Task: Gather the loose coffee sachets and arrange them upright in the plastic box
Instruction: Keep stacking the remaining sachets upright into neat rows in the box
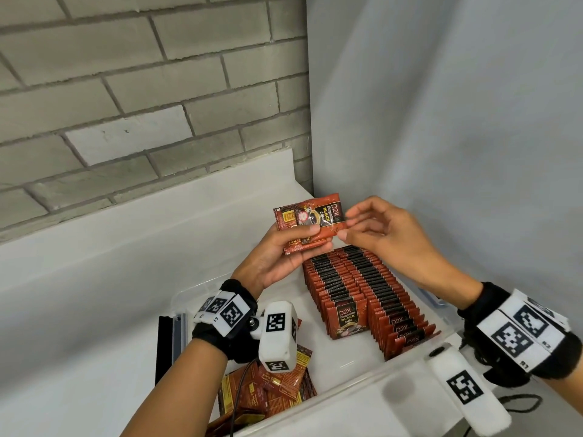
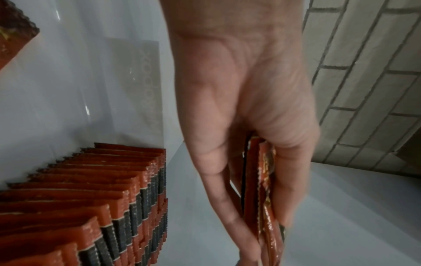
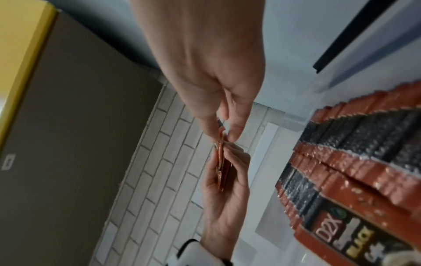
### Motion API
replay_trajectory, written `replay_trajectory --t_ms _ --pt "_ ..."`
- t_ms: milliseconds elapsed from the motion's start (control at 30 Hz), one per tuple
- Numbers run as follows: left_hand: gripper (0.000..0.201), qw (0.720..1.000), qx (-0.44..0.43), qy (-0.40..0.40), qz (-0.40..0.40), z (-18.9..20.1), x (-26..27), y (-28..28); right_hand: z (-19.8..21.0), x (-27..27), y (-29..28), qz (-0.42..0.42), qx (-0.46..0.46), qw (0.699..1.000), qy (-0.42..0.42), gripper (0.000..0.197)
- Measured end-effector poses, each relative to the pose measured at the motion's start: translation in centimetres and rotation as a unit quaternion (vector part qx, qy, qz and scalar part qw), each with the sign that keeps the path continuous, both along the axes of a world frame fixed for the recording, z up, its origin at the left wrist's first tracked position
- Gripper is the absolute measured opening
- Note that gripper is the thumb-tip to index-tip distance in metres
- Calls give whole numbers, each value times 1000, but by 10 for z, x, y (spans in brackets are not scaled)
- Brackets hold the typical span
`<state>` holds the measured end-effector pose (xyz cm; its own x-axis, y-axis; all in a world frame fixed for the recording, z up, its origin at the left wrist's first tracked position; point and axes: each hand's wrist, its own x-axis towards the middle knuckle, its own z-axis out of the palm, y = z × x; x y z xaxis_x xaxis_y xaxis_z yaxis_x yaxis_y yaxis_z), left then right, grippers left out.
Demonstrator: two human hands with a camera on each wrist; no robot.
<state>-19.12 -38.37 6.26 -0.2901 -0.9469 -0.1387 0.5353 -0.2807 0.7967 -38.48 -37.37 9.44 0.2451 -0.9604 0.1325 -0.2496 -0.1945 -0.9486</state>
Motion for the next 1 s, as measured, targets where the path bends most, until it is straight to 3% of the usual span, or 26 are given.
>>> replay_trajectory --t_ms 100,167,333,433,567,733,867,1000 --pt "39 1000 -14 -8 -14 0 0 1 2 0 4 25 104 991 -84 45" --pt "40 999 -26 -20 -21 0 -1 2 1 1 5 34 142 982 -123 41" --pt "78 999 -30 -16 -21 -2 -2 0 -3 -5 3 24 162 974 -158 29" --pt "79 999 -30 17 -13 -3 0 -1 -6 -17 6 56 151 982 -94 27" --pt "83 999 -36 38 3 -3 4 -3 -16 -32 17 128 115 983 57 16" --pt "84 999 -39 23 3 -4 2 -3 -34 -34 29 136 -35 967 213 10" --pt "84 999 -37 22 4 -6 3 -4 -43 -34 31 145 -116 940 285 10" --pt "85 999 -36 17 7 -6 2 -4 -46 -31 31 180 -130 923 315 12"
